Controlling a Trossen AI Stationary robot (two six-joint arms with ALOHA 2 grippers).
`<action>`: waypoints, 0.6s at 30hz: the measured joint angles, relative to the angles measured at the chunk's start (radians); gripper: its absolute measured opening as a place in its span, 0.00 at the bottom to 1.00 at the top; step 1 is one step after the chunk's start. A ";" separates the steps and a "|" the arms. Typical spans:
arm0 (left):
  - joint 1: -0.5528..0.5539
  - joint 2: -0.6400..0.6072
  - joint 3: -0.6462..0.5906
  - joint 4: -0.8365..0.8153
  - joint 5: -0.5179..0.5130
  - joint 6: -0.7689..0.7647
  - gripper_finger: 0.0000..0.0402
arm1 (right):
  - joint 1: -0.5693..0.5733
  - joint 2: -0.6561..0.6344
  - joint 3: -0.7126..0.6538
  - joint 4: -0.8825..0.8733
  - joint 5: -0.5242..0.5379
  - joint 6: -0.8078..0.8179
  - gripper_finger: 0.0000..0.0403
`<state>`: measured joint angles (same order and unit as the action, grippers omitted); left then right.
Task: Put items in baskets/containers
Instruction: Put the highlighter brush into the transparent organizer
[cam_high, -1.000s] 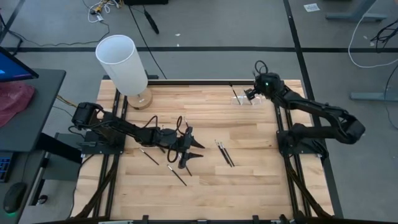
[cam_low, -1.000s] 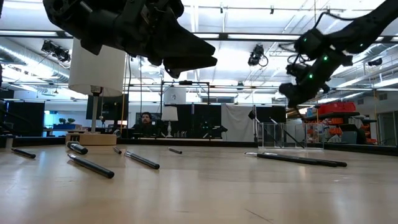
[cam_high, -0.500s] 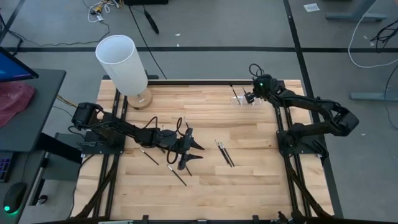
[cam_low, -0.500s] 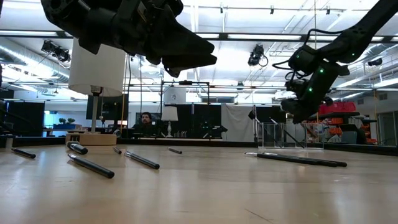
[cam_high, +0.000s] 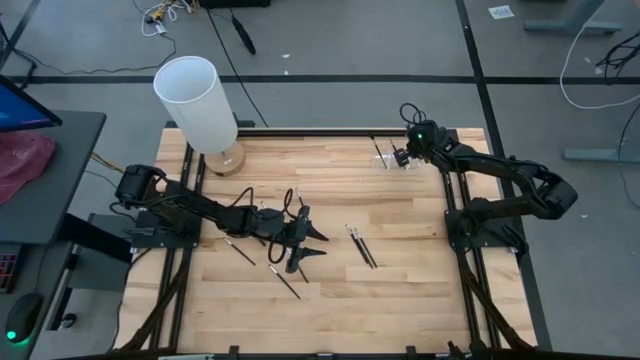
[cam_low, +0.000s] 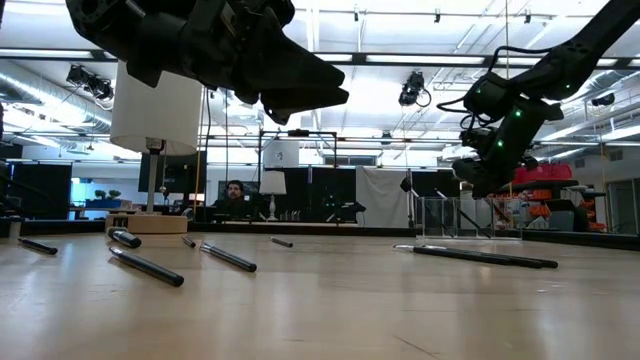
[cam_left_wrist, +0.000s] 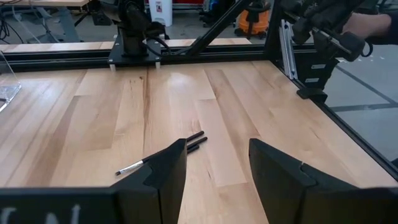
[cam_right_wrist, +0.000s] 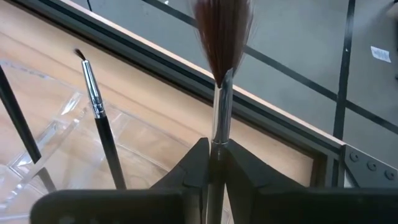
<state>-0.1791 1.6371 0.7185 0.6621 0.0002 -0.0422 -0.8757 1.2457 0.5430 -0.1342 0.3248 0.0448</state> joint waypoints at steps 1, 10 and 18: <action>0.000 0.000 0.000 0.000 0.000 0.000 0.44 | 0.000 0.000 0.000 -0.001 0.000 0.000 0.12; 0.000 0.000 0.000 0.000 0.000 0.000 0.44 | 0.000 0.000 0.000 -0.005 0.003 0.002 0.18; 0.000 0.000 0.000 0.000 0.000 0.000 0.44 | 0.000 -0.052 -0.003 -0.038 -0.008 0.000 0.24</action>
<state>-0.1791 1.6371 0.7185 0.6621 0.0002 -0.0425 -0.8754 1.1942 0.5397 -0.1723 0.3172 0.0449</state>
